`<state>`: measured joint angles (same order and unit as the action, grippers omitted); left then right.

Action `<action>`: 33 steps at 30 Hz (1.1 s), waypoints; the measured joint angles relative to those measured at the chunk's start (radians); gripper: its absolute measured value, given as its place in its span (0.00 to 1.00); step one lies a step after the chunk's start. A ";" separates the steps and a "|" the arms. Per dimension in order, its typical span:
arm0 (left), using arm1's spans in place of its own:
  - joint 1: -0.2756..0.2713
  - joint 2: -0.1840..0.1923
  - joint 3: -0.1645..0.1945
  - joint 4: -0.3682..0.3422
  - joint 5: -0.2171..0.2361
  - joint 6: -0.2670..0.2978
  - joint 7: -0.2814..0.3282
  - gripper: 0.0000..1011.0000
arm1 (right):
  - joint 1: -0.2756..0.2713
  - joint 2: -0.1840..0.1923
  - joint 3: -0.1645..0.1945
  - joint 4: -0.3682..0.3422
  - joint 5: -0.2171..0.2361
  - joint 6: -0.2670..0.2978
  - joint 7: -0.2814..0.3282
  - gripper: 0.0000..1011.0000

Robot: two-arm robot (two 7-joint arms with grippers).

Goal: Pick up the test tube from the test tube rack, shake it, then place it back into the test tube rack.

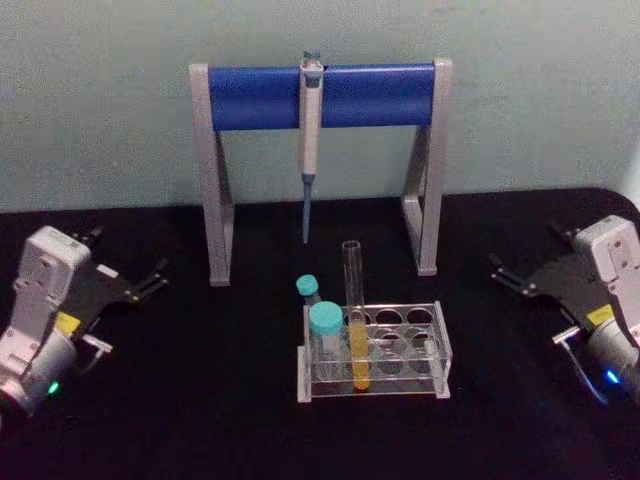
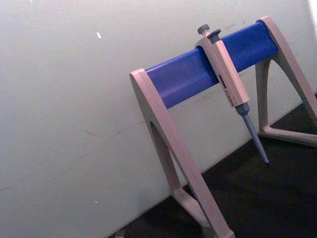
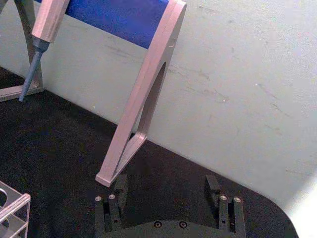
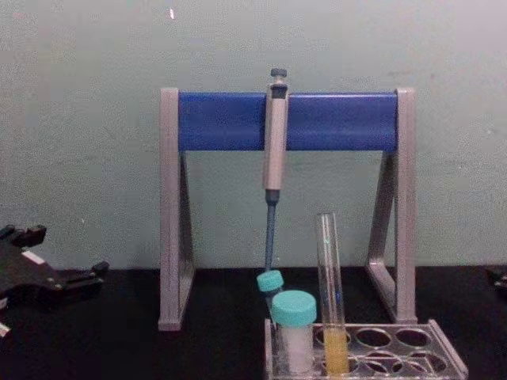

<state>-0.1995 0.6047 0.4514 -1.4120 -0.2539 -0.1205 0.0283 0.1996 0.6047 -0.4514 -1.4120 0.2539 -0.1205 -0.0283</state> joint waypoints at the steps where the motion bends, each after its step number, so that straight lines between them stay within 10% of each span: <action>1: 0.000 0.000 0.000 0.000 0.000 0.000 0.000 0.99 | 0.000 0.000 0.000 0.000 0.000 0.000 0.000 0.99; 33: 0.000 0.000 0.000 0.000 0.000 0.000 0.000 0.99 | 0.000 0.000 0.000 0.000 0.000 0.000 0.000 0.99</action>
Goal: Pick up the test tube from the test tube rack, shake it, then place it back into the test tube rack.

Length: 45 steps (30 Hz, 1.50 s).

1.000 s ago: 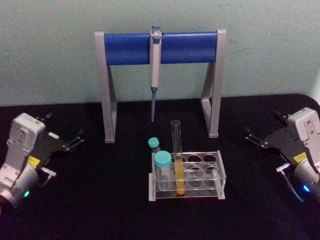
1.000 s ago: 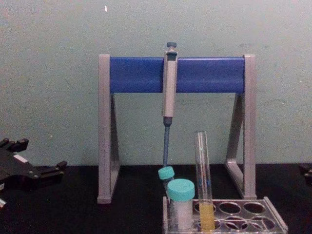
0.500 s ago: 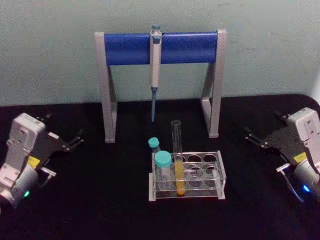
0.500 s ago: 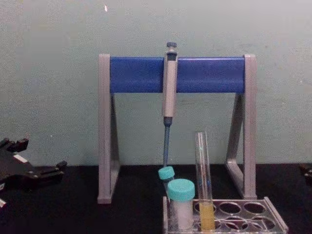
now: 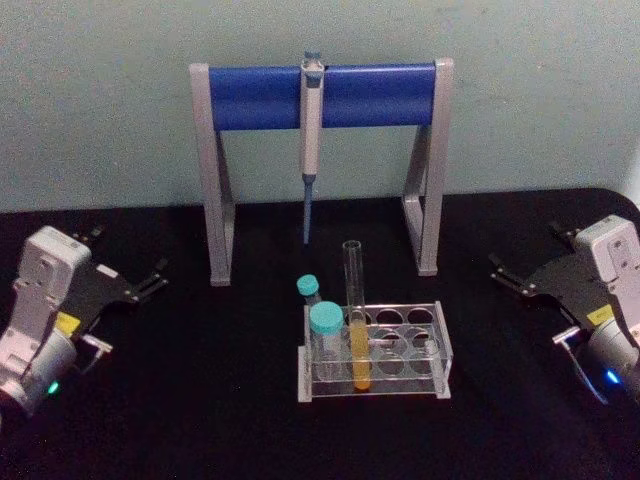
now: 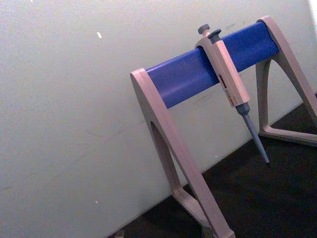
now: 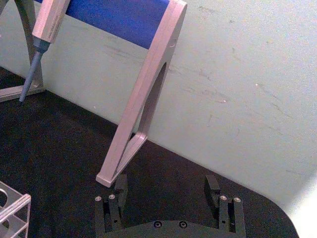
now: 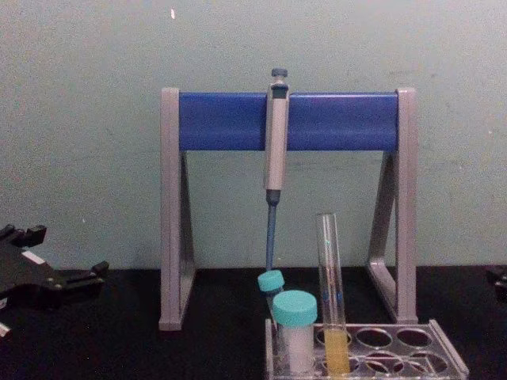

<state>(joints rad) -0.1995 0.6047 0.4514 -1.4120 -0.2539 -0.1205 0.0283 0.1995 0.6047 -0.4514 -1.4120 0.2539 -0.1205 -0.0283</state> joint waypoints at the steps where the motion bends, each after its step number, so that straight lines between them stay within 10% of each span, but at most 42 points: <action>1: 0.000 0.000 0.000 0.000 0.000 0.000 0.000 0.99 | 0.000 0.000 0.000 0.000 0.000 0.000 0.000 0.99; 16: 0.000 0.000 0.000 0.000 0.000 0.000 0.000 0.99 | -0.022 -0.003 0.015 -0.030 0.009 0.003 0.033 0.99; 31: 0.000 0.000 0.000 0.000 0.000 0.000 0.000 0.99 | -0.079 0.010 0.053 -0.168 0.223 0.084 0.305 0.99; 45: 0.000 0.000 0.000 0.000 0.000 0.000 0.000 0.99 | -0.018 -0.017 0.024 -0.174 0.326 0.212 0.527 0.99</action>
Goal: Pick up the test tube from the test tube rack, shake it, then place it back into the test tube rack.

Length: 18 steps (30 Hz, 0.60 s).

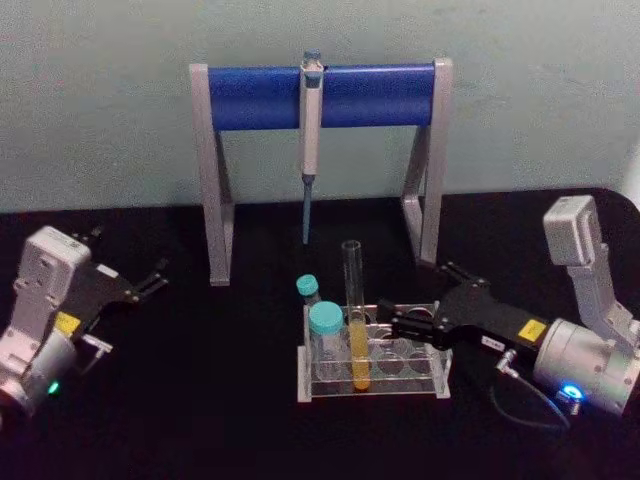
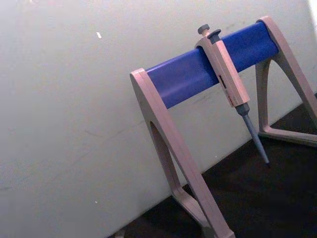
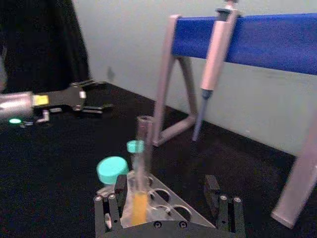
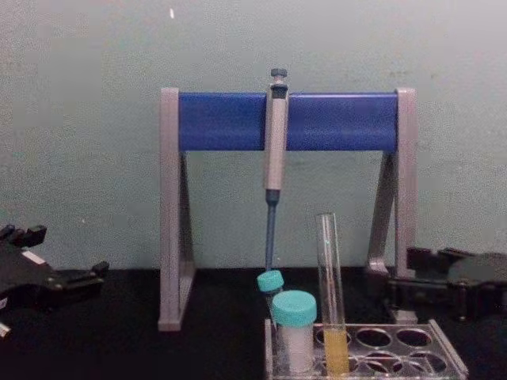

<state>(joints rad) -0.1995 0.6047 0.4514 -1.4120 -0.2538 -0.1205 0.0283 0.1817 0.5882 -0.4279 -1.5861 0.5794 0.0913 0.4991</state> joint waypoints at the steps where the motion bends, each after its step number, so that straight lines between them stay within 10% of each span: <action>1: 0.000 0.000 0.000 0.000 0.000 0.000 0.000 0.99 | 0.004 -0.001 -0.002 0.001 0.001 0.003 0.006 0.99; 18: 0.000 0.000 0.000 0.000 0.000 0.000 0.000 0.99 | 0.120 -0.050 -0.073 0.073 -0.038 0.027 0.058 0.99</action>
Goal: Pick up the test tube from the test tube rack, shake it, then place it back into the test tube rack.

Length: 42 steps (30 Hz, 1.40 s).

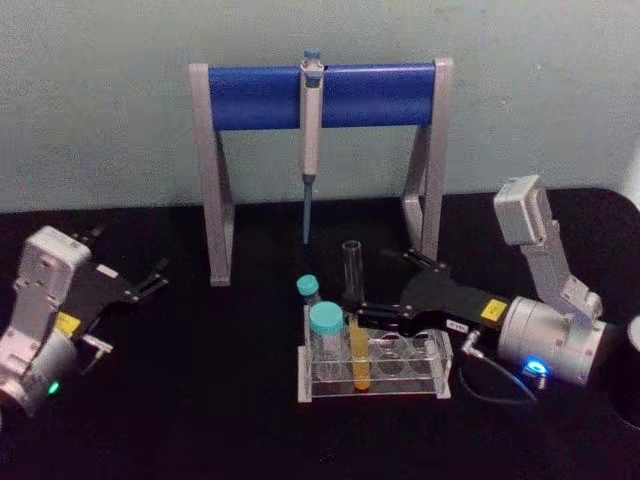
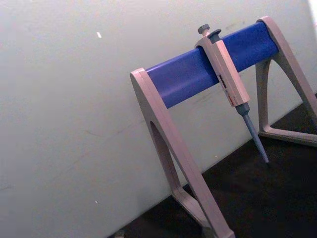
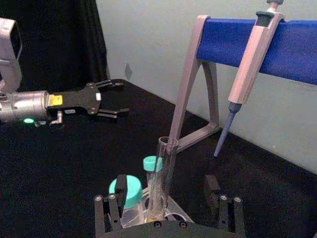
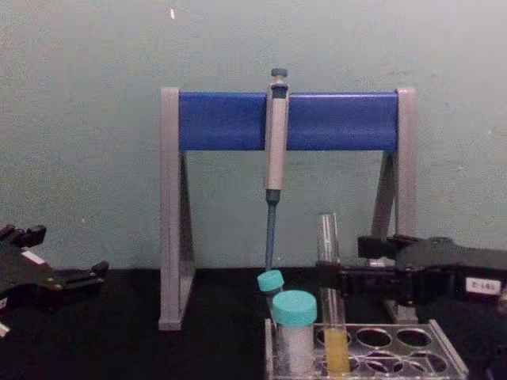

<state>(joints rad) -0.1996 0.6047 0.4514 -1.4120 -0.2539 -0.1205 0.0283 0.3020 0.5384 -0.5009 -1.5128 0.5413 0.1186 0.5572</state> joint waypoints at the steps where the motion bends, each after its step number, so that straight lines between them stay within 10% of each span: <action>1: 0.000 0.000 0.000 0.000 0.000 0.000 0.000 0.99 | 0.009 -0.005 -0.005 0.008 -0.007 0.000 -0.001 0.99; 33: 0.000 0.000 0.000 0.000 0.000 0.000 0.000 0.99 | 0.039 -0.029 -0.029 0.042 -0.039 0.012 0.001 0.99; 42: 0.000 0.000 0.000 0.000 0.000 0.000 0.000 0.99 | 0.038 -0.028 -0.027 0.041 -0.038 0.011 0.000 0.79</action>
<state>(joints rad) -0.1995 0.6047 0.4514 -1.4119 -0.2539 -0.1205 0.0283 0.3402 0.5103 -0.5283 -1.4716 0.5031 0.1297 0.5571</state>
